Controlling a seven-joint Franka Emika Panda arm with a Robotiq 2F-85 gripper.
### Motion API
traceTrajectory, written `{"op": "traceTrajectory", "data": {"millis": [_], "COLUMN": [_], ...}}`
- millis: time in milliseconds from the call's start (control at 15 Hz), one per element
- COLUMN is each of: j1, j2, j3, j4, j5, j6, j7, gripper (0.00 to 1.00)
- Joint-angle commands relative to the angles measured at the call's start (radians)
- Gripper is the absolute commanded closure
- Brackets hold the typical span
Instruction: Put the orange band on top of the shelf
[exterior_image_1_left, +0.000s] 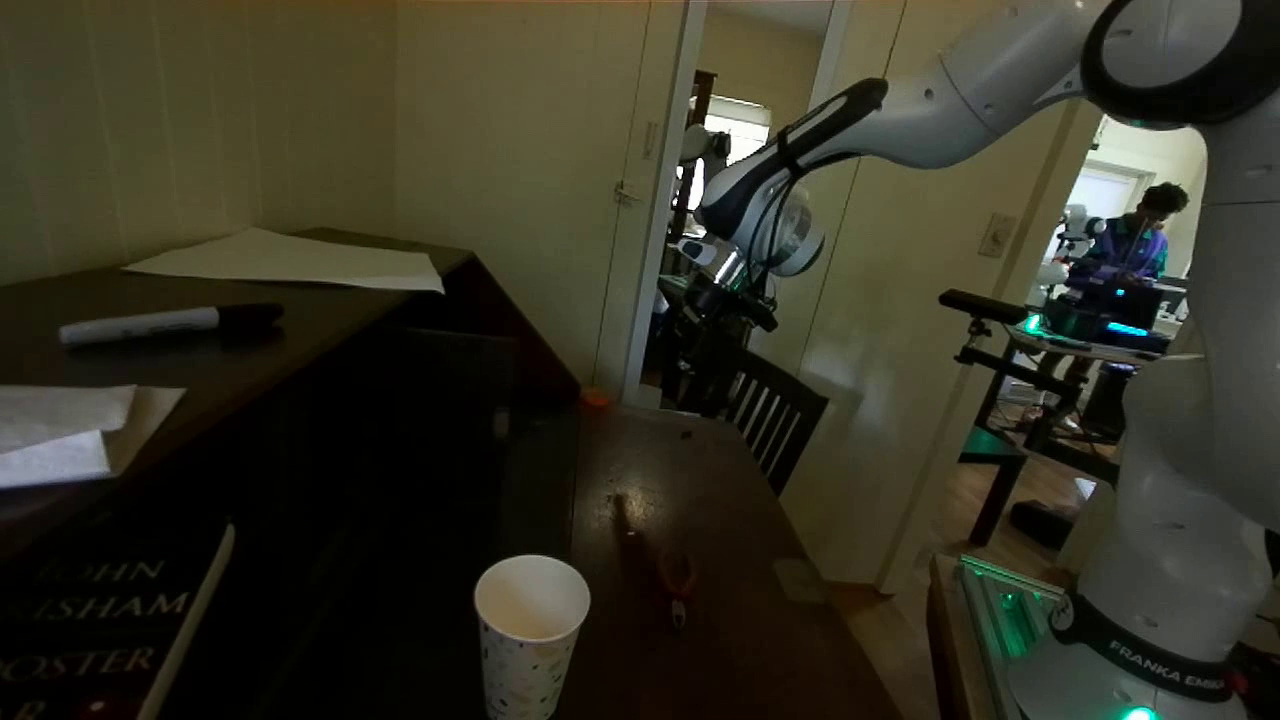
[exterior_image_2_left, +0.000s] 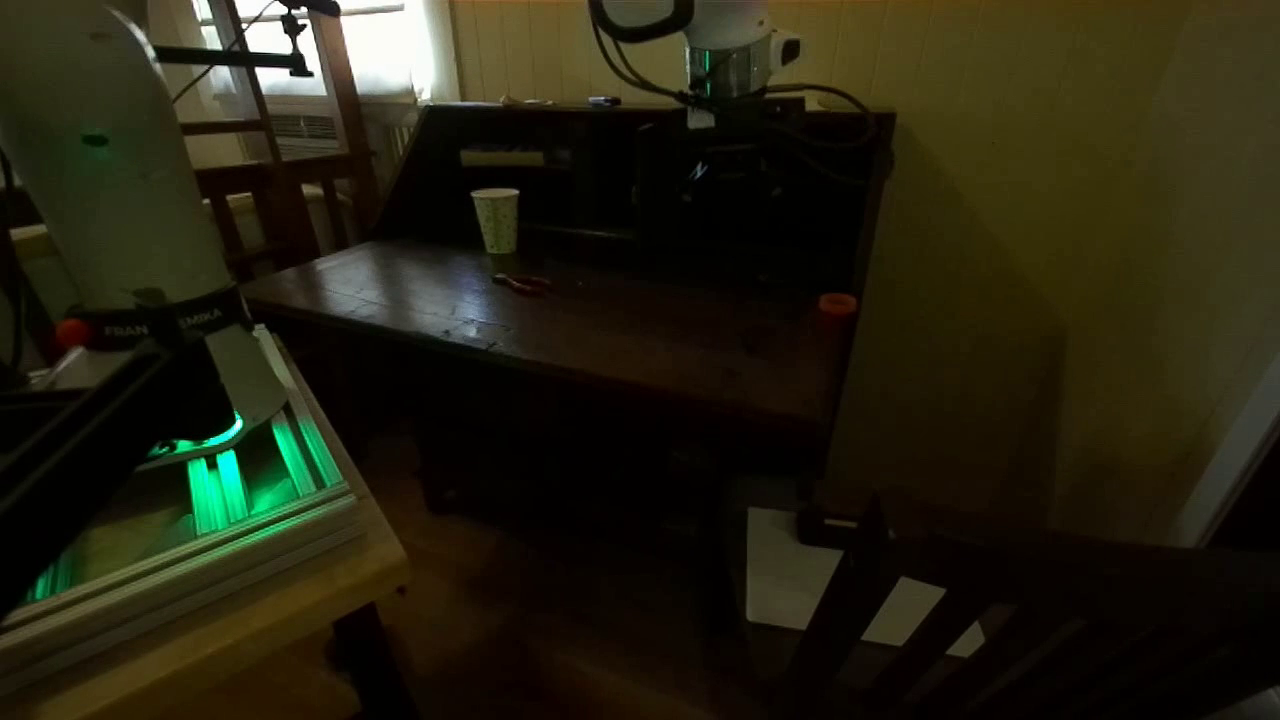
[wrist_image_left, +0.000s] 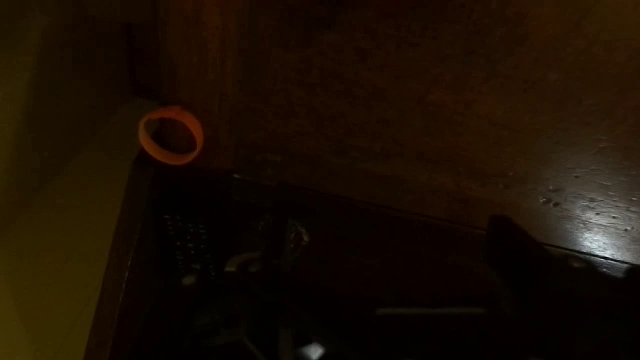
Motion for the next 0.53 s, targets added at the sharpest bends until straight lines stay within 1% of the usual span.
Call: {"op": "traceTrajectory", "data": {"millis": [0, 200, 267, 467], "j1": [-0.126, -0.124, -0.150, -0.235], "j2": [-0.010, -0.009, 0.027, 0.106], "j3": [0.136, 0.141, 0.167, 0.251], "j4": [0.004, 0.016, 0.048, 0.139], "j5": [-0.049, -0.046, -0.019, -0.011], "j6": [0.021, 0.021, 0.018, 0.002], "j7": [0.033, 0.034, 0.031, 0.086], "gripper": [0.00, 0.00, 0.00, 0.00]}}
